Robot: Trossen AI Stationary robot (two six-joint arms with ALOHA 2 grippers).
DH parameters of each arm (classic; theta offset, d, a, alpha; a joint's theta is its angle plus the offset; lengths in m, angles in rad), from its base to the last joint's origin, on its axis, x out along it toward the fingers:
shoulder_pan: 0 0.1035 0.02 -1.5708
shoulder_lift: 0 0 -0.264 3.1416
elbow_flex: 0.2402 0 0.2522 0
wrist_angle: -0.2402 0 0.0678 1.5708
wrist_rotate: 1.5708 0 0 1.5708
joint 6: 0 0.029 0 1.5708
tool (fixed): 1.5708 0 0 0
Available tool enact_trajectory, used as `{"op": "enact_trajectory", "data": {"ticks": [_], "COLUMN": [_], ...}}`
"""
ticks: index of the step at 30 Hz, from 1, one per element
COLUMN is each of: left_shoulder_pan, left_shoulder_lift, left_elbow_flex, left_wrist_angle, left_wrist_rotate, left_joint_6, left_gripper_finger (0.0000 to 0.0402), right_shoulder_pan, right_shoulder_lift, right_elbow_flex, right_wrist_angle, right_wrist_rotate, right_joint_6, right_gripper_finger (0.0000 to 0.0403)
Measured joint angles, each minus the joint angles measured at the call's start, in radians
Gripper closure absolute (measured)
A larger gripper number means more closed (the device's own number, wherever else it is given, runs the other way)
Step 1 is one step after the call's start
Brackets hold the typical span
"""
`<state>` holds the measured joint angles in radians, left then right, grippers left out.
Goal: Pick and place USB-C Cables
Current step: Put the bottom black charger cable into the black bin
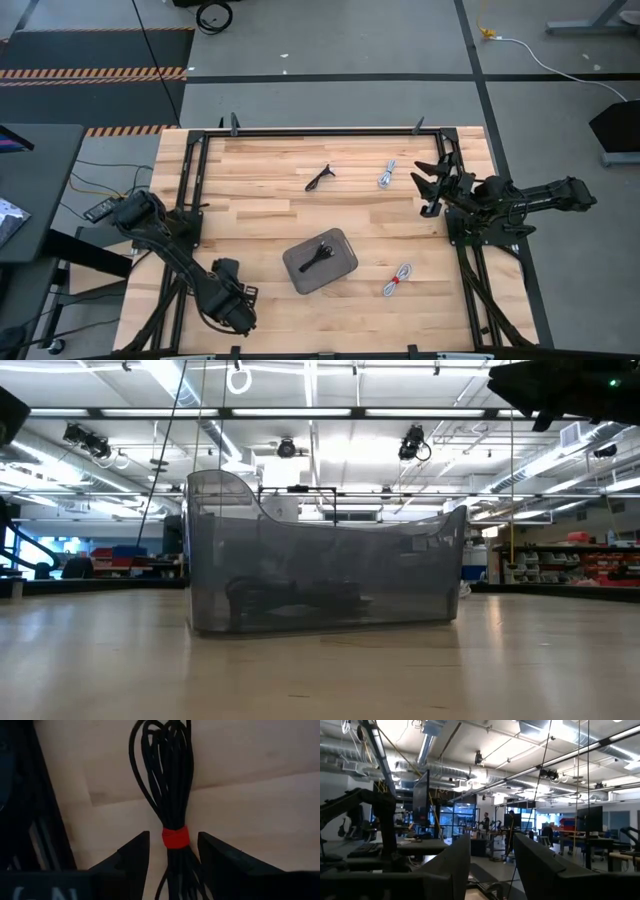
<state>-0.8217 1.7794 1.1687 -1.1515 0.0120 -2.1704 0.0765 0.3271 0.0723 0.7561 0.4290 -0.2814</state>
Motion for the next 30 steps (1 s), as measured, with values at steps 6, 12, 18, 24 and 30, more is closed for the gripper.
{"op": "enact_trajectory", "data": {"ticks": [6,12,18,24,30], "left_shoulder_pan": [-0.001,-0.001,0.000,0.001,0.017], "left_shoulder_lift": [0.019,0.070,0.115,0.150,0.154], "left_elbow_flex": [0.000,0.000,0.000,0.004,0.004], "left_wrist_angle": [0.026,0.026,0.029,0.061,0.068], "left_wrist_rotate": [0.001,0.011,0.017,0.032,0.030], "left_joint_6": [0.005,0.022,0.033,0.090,0.106], "left_gripper_finger": [0.0225,0.0225,0.0225,0.0242,0.0326], "right_shoulder_pan": [0.000,0.000,0.000,0.000,0.000], "right_shoulder_lift": [0.000,0.000,0.000,0.000,0.000], "right_elbow_flex": [0.000,0.000,0.000,0.000,0.000], "right_wrist_angle": [-0.008,-0.012,-0.012,-0.012,-0.024], "right_wrist_rotate": [0.000,-0.001,-0.002,-0.003,-0.003], "right_joint_6": [0.028,0.037,0.037,0.037,0.044], "right_gripper_finger": [0.0247,0.0247,0.0247,0.0247,0.0247]}}
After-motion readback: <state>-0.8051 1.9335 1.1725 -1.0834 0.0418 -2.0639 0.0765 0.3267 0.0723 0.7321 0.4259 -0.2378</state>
